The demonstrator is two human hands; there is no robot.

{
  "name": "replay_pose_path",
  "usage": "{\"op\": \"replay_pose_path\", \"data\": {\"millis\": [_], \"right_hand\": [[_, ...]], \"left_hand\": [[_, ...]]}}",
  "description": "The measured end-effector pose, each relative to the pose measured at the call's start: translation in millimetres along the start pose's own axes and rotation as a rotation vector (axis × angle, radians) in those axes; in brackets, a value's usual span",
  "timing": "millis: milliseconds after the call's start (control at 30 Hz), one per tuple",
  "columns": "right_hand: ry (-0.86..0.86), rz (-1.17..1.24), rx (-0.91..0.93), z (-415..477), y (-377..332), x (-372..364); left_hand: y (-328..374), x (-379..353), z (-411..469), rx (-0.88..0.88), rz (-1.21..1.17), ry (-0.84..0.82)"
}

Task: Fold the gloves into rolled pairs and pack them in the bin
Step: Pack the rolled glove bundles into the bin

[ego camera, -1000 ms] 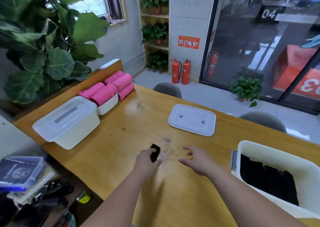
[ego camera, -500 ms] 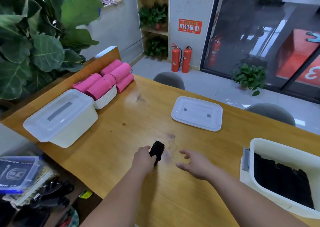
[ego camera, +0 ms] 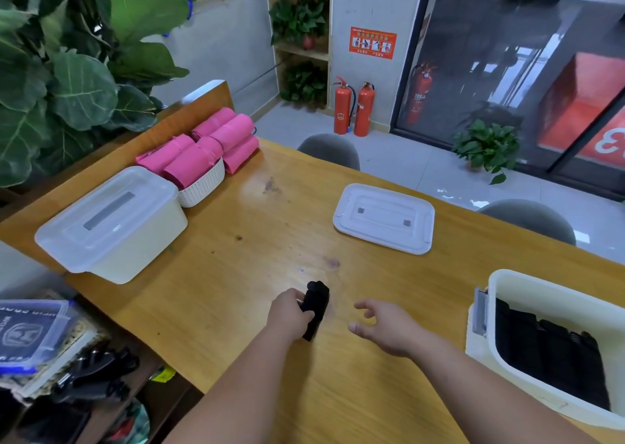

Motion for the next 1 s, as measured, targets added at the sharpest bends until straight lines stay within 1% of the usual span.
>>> {"op": "replay_pose_path", "data": {"millis": [167,267,367,467,567,667,767,900,1000], "right_hand": [[0.015,0.034,0.002,-8.1,3.3,6.9],[0.037,0.069,-0.004,-13.5,7.9,13.3],[0.073,0.166,-0.016,-21.2,12.4,22.7],[0.155,0.308,-0.026,-30.6,18.9,32.9],[0.244,0.536,-0.031,-41.3,30.3,43.6],[0.253,0.794,-0.022,-57.8,40.3,56.6],[0.248,0.995,0.017,-74.9,52.3,69.6],[0.260,1.148,0.054,-93.9,73.6,82.5],[0.281,1.212,0.071,-108.4,90.1,90.6]], "left_hand": [[11.2,-0.6,-11.9,0.011,-0.261,-0.068],[27.9,-0.6,-20.6,-0.028,-0.405,-0.146],[53.1,0.9,-34.4,-0.083,-0.523,-0.202],[78.9,0.2,-47.6,-0.133,-0.613,-0.246],[101.8,-3.0,-59.2,-0.209,-0.696,-0.308],[123.5,-8.7,-69.3,-0.276,-0.745,-0.353],[144.2,-16.6,-80.7,-0.313,-0.774,-0.389],[172.1,-29.5,-99.6,-0.353,-0.771,-0.435],[192.6,-40.7,-110.9,-0.381,-0.745,-0.455]]}}
Point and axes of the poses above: each hand's wrist, its own z-axis towards the middle knuckle, its own x-axis out of the back of the hand, y = z × x, the point moved 1 cm from there along z, towards the middle knuckle, and after that the axes turned 2 degrees about -x, right-handed, at the moved point
